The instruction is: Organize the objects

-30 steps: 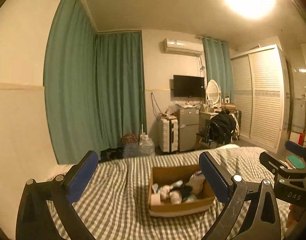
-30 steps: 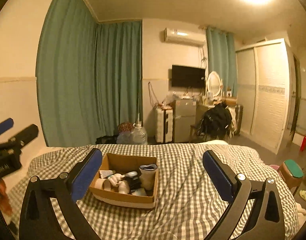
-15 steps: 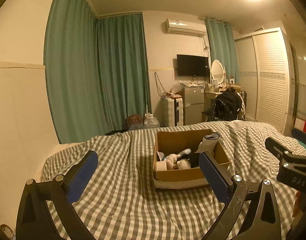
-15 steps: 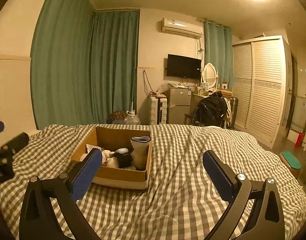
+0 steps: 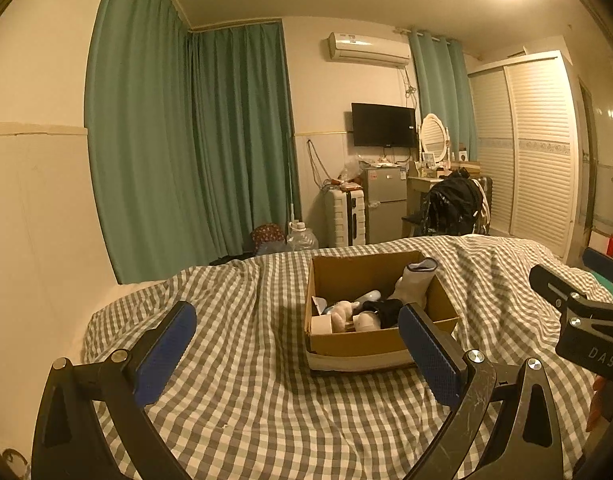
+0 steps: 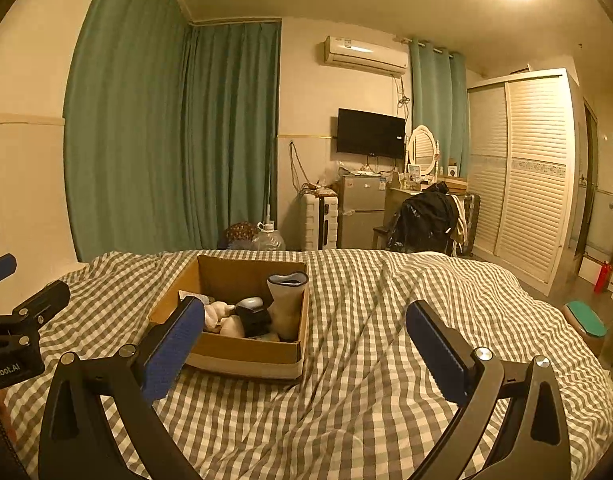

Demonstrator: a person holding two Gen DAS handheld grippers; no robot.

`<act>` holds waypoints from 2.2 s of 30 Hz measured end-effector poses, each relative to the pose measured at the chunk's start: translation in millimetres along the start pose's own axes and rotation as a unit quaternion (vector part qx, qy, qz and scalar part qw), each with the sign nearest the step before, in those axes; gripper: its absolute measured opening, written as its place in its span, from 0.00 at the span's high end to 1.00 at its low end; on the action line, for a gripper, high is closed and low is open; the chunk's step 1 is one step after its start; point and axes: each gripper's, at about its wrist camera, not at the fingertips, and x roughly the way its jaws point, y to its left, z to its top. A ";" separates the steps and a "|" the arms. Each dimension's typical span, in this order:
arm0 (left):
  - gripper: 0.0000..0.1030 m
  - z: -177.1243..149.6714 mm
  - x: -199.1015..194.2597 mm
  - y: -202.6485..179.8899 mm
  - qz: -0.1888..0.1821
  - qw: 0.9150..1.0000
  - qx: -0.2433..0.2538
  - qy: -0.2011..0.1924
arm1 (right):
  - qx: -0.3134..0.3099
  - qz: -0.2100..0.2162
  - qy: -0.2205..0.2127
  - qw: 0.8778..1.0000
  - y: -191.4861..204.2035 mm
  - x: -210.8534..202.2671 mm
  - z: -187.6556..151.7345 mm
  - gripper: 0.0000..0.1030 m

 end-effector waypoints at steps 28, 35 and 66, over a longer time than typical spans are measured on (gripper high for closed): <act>0.00 -2.2 7.0 3.2 -0.002 1.000 -0.016 0.023 | 0.006 0.012 0.012 1.000 -0.1 2.8 -4.5 0.02; 0.00 -1.8 8.0 2.7 -0.003 1.000 -0.014 0.027 | 0.003 0.013 0.017 1.000 2.0 4.9 -6.2 0.02; 0.00 -4.6 8.9 3.3 0.000 1.000 -0.009 0.026 | 0.003 0.014 0.028 1.000 3.9 9.9 -11.3 0.02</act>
